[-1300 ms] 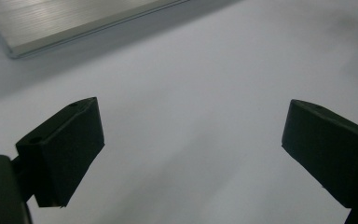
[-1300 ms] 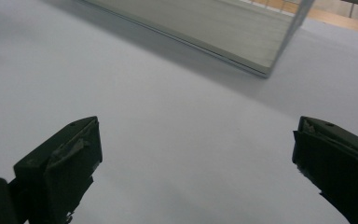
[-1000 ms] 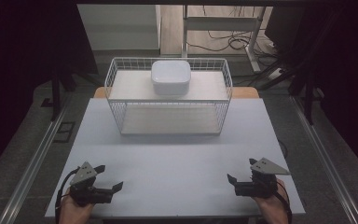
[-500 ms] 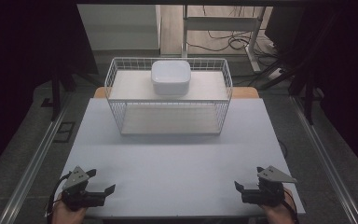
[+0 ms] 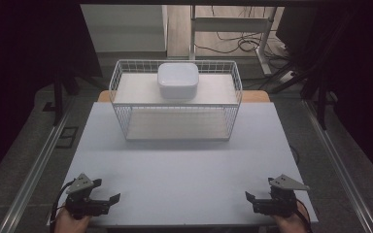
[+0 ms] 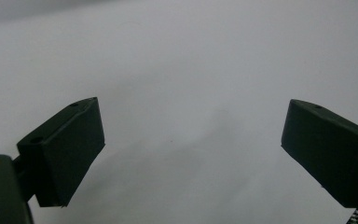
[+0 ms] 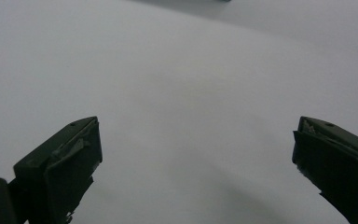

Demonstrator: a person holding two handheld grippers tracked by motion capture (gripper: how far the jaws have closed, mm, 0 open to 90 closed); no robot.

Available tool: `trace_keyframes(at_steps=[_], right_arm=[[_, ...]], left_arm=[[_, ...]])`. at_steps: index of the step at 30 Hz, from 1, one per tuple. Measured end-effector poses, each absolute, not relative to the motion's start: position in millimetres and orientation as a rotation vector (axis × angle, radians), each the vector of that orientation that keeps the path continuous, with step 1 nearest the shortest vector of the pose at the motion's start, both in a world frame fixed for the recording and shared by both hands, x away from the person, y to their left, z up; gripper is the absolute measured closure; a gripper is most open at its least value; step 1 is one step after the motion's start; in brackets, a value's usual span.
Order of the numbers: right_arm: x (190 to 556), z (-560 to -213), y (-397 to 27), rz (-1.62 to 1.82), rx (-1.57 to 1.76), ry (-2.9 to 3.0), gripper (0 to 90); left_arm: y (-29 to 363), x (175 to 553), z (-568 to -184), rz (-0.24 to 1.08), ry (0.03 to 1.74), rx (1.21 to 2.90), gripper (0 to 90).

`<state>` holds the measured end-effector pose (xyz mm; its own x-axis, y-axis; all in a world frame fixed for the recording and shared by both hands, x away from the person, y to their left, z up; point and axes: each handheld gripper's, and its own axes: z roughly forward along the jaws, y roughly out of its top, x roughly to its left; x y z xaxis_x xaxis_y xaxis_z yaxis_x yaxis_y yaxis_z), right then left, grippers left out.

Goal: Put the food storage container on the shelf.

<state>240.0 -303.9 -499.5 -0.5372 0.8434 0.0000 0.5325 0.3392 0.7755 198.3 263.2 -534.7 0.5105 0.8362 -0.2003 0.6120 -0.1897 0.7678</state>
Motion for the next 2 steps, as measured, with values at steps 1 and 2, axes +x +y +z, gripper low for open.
trace_keyframes(at_steps=[1,2], right_arm=[[240.2,-499.6,-303.8,1.044,1.211,2.204,1.0],[240.4,-499.6,-303.6,1.042,1.21,2.205,1.0]], left_arm=[[262.9,198.5,-534.8,0.331,1.196,1.904,5.5],[262.7,198.8,-534.9,0.33,1.196,1.907,5.6]])
